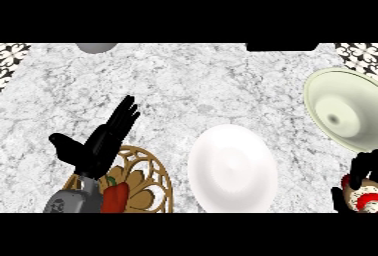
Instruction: Pick the cupcake from the plate and place it in the bowl
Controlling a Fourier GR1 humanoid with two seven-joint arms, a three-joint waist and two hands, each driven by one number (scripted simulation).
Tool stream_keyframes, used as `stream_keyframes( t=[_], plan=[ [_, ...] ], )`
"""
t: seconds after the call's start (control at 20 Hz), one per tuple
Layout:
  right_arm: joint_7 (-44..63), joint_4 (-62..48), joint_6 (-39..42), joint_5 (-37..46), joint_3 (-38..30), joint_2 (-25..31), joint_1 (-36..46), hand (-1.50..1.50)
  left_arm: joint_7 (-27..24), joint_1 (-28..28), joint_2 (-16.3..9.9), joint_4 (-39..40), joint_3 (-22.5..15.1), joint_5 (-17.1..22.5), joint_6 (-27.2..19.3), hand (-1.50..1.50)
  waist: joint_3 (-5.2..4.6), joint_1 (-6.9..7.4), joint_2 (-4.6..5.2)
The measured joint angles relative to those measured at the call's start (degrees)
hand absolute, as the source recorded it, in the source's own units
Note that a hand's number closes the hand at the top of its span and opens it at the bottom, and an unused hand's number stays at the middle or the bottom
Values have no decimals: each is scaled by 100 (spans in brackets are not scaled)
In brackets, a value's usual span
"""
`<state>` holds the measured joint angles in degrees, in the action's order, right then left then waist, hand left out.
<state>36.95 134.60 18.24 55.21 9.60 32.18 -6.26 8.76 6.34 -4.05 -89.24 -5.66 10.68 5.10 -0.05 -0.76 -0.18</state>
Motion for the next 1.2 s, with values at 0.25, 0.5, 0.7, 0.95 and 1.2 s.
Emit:
stream_keyframes(
  t=[0.25, 0.5, 0.7, 0.95, 1.2],
  plan=[
    [-83, -194, 334, -270, -752, -216, 724, 150, 44, 20, 60, -7, -47, -53, -43, 0, 1, 43, 9],
    [-311, -603, 626, -1151, -1684, -224, 1426, 150, 202, 15, 46, -157, -34, -19, -21, 0, 3, 77, 13],
    [-937, -1506, 431, -1559, -2290, -139, 1801, 150, 114, 24, 105, -67, -48, -45, 5, 0, 6, 90, 21],
    [-1702, -3049, -144, -1337, -2361, -61, 2441, 150, 51, 74, 111, 30, -29, -86, 55, 0, 7, 132, 34],
    [-2562, -4694, -908, -819, -2297, 90, 2916, 150, 88, 112, 138, 31, -29, -68, 97, 0, 8, 167, 46]
  ],
)
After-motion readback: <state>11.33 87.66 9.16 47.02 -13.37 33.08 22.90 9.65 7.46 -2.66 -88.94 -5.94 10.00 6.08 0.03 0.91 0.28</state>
